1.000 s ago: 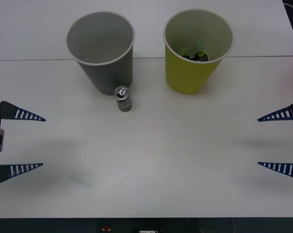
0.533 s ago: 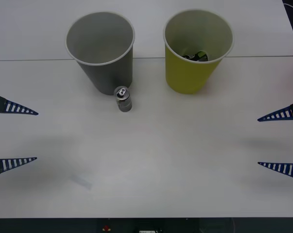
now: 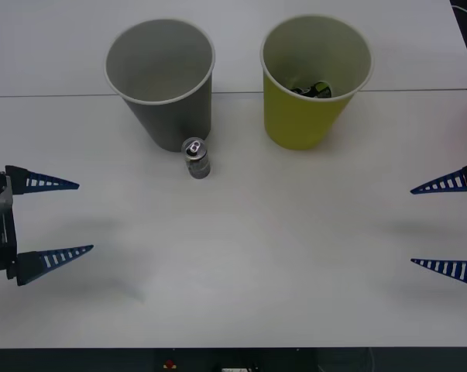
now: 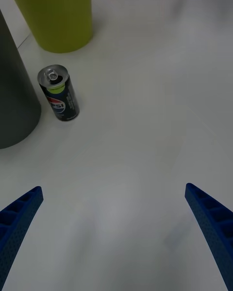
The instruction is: Put the can into the green bin and the plastic bottle into the gray bin
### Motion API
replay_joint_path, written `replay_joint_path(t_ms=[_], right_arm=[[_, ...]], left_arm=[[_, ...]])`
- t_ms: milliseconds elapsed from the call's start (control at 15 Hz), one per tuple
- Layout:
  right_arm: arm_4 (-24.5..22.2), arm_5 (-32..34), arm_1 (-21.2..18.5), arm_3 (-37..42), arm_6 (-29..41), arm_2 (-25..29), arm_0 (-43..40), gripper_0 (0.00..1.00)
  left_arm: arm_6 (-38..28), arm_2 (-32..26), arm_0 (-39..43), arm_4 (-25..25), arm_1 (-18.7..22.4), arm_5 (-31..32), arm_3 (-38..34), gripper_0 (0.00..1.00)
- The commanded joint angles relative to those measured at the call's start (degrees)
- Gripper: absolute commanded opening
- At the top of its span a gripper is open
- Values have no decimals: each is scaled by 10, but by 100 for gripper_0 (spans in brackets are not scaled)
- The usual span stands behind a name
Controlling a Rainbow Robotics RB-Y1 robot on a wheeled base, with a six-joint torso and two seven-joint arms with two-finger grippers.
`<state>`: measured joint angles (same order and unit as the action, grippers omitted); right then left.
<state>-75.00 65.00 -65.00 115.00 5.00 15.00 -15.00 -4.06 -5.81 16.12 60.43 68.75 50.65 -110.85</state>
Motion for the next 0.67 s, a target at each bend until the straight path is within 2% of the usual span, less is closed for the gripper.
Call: replay_joint_path(t_ms=[67,267,400,667], right_arm=[[0,0,0,0,0,0,0,100],[0,0,0,0,0,0,0,100],[0,0,0,0,0,0,0,100],[0,0,0,0,0,0,0,100]], left_arm=[[-13,34,37,-38,0,-104,-32,100],[-24,78,71,-61,0,-233,-80,100],[-27,114,74,-83,0,-292,-96,100],[-26,183,67,-132,-39,-393,-113,100]])
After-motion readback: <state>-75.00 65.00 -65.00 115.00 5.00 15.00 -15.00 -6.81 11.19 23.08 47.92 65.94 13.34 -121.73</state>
